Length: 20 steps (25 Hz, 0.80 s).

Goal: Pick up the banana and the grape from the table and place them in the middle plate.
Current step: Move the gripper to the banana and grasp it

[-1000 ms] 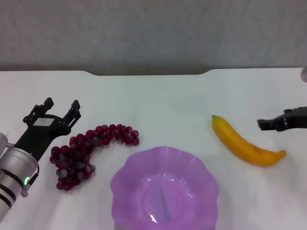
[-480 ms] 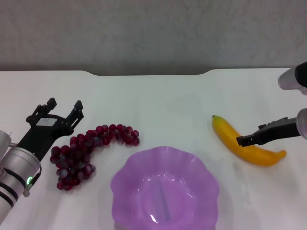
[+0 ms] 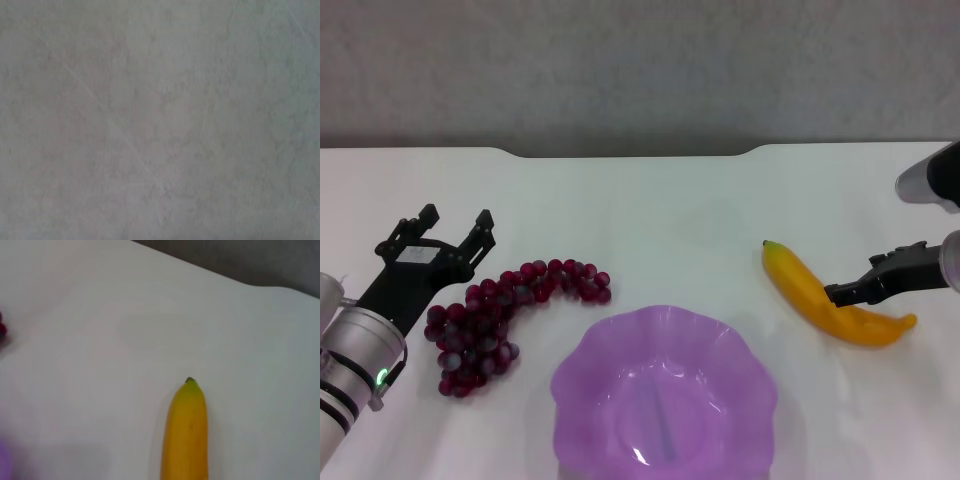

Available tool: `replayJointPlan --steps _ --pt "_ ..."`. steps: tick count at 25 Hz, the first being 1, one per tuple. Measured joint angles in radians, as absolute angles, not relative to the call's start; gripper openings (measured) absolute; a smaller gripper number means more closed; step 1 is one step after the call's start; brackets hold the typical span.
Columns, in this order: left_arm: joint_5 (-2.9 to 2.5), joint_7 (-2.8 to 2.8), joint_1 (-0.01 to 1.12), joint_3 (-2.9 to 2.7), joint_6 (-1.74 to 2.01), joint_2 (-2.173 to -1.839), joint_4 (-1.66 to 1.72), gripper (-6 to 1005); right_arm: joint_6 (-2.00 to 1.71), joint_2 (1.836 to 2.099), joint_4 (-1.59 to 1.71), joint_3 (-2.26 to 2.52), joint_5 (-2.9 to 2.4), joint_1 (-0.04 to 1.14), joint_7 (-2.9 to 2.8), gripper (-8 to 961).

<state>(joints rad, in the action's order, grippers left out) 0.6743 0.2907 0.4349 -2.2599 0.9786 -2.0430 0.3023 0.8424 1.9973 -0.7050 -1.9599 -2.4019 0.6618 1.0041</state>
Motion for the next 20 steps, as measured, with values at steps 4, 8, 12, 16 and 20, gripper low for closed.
replayJointPlan --steps 4,8,12,16,20 --pt "0.677 0.290 0.435 -2.259 0.979 -2.044 0.303 772 0.788 2.002 -0.654 -1.951 -2.350 0.668 1.076 809" --pt "0.677 0.291 0.435 -2.259 0.979 -2.044 0.304 773 0.759 2.004 -0.606 -1.939 -2.262 0.678 1.158 805" --pt "0.677 0.292 0.434 -2.259 0.979 -2.044 0.304 773 0.755 2.005 -0.587 -1.939 -2.245 0.685 1.172 802" --pt "0.677 0.292 0.434 -2.259 0.979 -2.043 0.305 774 0.754 2.005 -0.571 -1.931 -2.247 0.686 1.172 798" --pt "0.677 0.292 0.434 -2.259 0.979 -2.043 0.305 772 0.746 2.004 -0.558 -1.916 -2.249 0.687 1.172 795"
